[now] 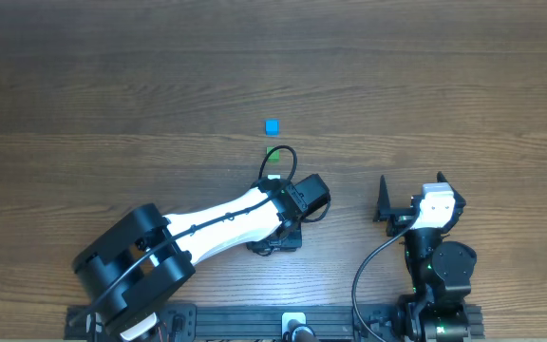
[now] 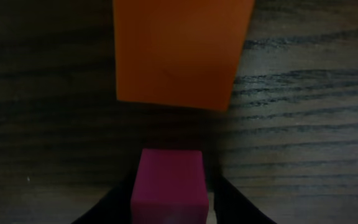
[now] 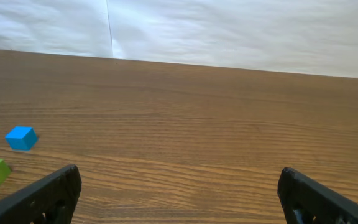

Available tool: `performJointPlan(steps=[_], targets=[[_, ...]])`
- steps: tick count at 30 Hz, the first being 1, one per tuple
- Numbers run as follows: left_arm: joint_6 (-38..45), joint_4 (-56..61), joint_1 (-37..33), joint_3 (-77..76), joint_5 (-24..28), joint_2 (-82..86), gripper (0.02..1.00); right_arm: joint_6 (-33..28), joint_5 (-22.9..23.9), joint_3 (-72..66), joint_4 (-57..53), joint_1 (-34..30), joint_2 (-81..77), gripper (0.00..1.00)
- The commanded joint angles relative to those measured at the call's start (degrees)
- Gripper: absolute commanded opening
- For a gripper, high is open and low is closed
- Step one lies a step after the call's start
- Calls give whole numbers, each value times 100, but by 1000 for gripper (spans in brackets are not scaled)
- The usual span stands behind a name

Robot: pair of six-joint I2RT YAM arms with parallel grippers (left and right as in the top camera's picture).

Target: Stack Cubes

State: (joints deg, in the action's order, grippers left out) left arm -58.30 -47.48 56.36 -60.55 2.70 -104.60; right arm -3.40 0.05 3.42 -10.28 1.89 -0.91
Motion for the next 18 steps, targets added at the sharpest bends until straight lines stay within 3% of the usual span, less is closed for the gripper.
performJointPlan(steps=[1,18], targets=[[-72,-4,-11,61,-109,-118,384,15,-44,-46,0,-42,63,991],[-83,-9,-66,61,-133,-118,364,15,-44,-46,0,-42,63,993]])
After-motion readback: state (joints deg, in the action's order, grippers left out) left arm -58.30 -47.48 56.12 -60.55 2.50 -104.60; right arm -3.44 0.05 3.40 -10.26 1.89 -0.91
